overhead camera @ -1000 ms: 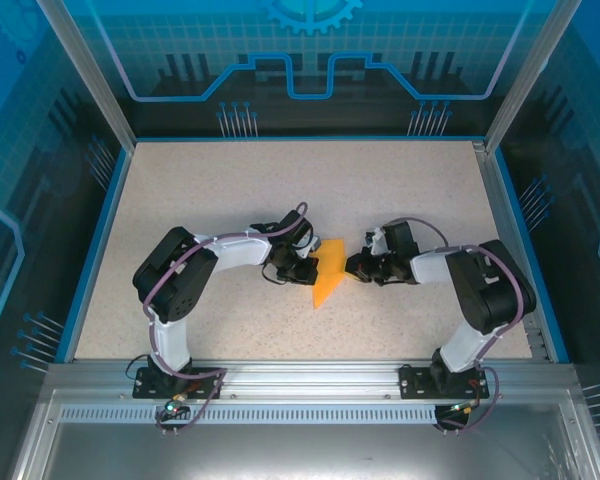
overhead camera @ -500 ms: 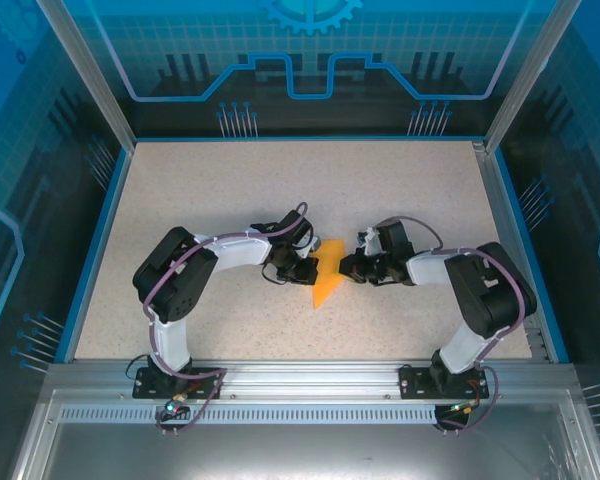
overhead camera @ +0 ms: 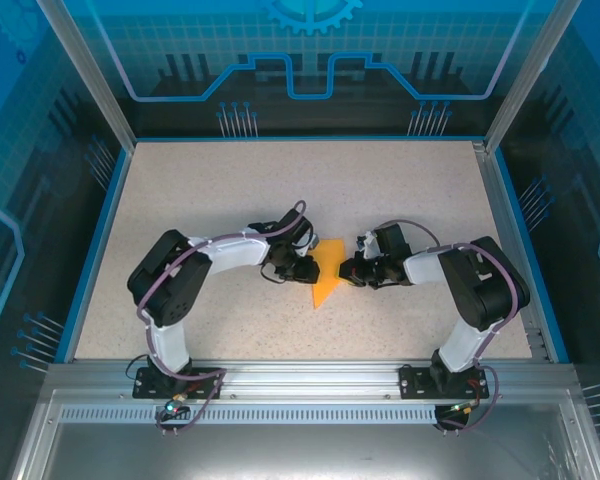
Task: Fold a paper plane with a square sheet of paper (pick it up from the middle)
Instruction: Third fold the triangle at the center of the table.
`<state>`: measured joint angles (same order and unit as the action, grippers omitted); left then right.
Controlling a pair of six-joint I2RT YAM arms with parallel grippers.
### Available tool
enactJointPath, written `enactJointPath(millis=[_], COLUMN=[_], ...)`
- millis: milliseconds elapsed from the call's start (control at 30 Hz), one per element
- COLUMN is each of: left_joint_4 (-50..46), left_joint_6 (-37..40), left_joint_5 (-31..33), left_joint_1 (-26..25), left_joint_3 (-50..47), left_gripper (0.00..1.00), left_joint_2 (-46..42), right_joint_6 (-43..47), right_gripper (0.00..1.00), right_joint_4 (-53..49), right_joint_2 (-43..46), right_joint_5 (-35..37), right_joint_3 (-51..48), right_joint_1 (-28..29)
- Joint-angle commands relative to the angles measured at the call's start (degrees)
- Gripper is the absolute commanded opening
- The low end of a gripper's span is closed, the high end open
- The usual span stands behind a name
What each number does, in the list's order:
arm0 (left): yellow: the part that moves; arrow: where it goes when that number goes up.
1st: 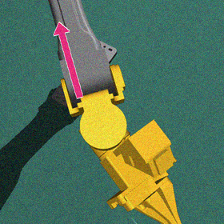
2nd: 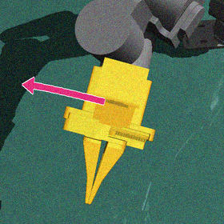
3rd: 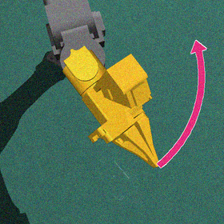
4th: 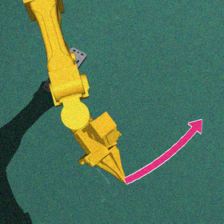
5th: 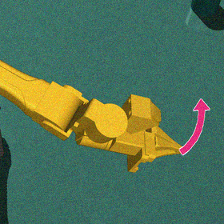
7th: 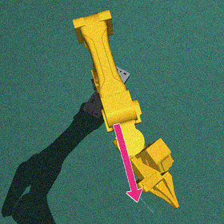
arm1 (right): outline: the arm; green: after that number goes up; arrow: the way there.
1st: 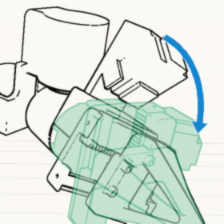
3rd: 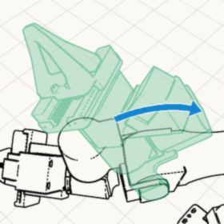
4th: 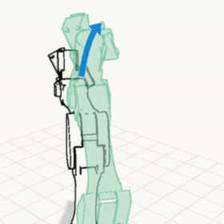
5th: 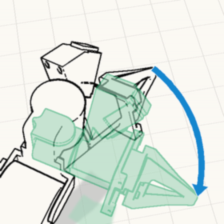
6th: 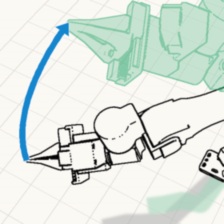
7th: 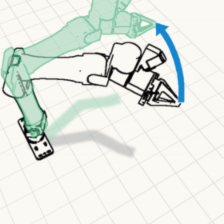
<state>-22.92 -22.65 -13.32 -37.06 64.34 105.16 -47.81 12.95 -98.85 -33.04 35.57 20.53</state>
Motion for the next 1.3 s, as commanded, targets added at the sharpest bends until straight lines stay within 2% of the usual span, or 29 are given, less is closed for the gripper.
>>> enactJointPath(millis=[0,67,233,467,633,1033,1267], left_joint_4=[-2.00,0.07,6.05,15.30,24.14,21.53,21.70], left_joint_6=[-4.76,-8.36,-16.17,-26.17,-31.61,-31.31,-29.61], left_joint_5=[4.20,1.86,-8.28,-12.80,-16.29,-14.15,-13.89], left_joint_1=[0.46,0.33,-1.45,-3.94,-3.97,-4.14,-4.24], left_joint_3=[-0.17,-1.02,-2.44,-5.56,-9.53,-16.28,-16.45], left_gripper=[0.33,0.33,0.21,0.09,0.08,0.08,0.08], left_joint_2=[-6.76,-8.93,-9.61,-3.44,0.66,0.49,-0.79], right_joint_6=[-0.21,-0.76,-1.44,-1.23,-0.86,0.90,2.98], right_gripper=[0.05,0.05,0.06,0.05,0.06,0.07,0.08], right_joint_4=[-1.84,-1.88,-1.54,-1.48,-2.18,-5.08,-8.26], right_joint_2=[-0.42,-0.16,0.02,-0.43,-0.22,0.87,5.25], right_joint_5=[4.58,5.38,6.16,5.75,5.83,4.94,2.65], right_joint_3=[-1.60,-1.66,-2.09,-1.94,-1.77,0.29,3.73], right_joint_1=[1.56,1.87,2.12,2.14,2.14,2.14,2.47])
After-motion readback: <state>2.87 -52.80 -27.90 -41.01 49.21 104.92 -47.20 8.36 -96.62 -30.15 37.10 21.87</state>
